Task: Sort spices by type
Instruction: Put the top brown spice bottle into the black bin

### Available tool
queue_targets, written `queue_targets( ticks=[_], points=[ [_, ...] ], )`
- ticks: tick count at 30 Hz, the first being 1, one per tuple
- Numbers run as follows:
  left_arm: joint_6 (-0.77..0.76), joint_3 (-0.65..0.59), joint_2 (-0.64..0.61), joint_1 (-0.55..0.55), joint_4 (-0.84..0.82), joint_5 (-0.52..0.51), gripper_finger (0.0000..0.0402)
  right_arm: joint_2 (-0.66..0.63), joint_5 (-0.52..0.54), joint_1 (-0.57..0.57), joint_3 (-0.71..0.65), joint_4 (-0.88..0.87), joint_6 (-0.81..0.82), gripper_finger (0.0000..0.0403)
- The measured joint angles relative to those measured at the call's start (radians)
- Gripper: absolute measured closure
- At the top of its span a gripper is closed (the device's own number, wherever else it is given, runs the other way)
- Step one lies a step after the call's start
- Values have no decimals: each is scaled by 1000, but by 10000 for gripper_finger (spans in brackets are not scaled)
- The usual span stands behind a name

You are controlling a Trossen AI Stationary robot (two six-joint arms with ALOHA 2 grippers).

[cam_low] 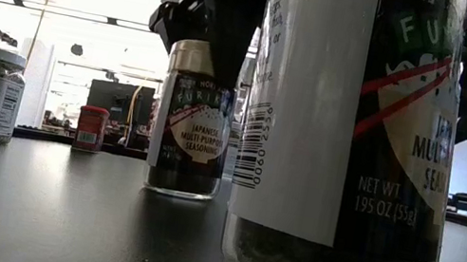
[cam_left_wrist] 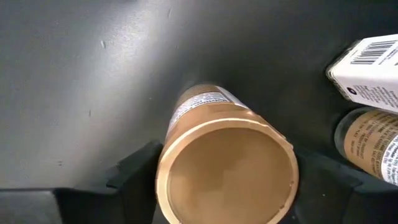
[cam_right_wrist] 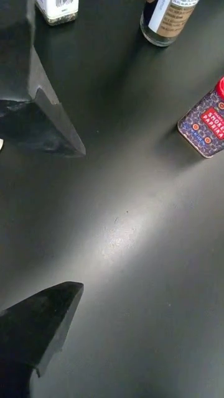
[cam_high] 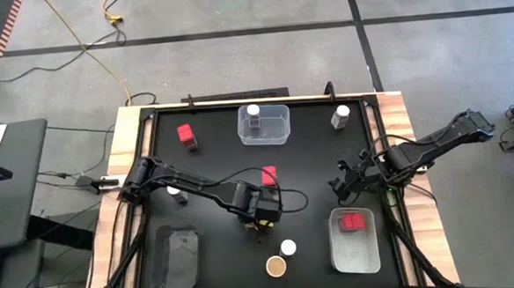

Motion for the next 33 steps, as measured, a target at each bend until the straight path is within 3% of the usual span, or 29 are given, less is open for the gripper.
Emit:
queue_targets(
  ticks=[9,18,25,33],
  points=[
    [86,3,0,0,-19,12,132,0,0,0,0,0,-1,30],
    [158,109,-15,-14,-254,3,132,0,0,0,0,0,-2,30],
    [144,152,-129,-70,-361,-7,126,0,-4,1,0,0,-2,30],
    [78,151,-294,-219,-449,-103,132,0,-8,1,0,0,-1,30]
  ],
)
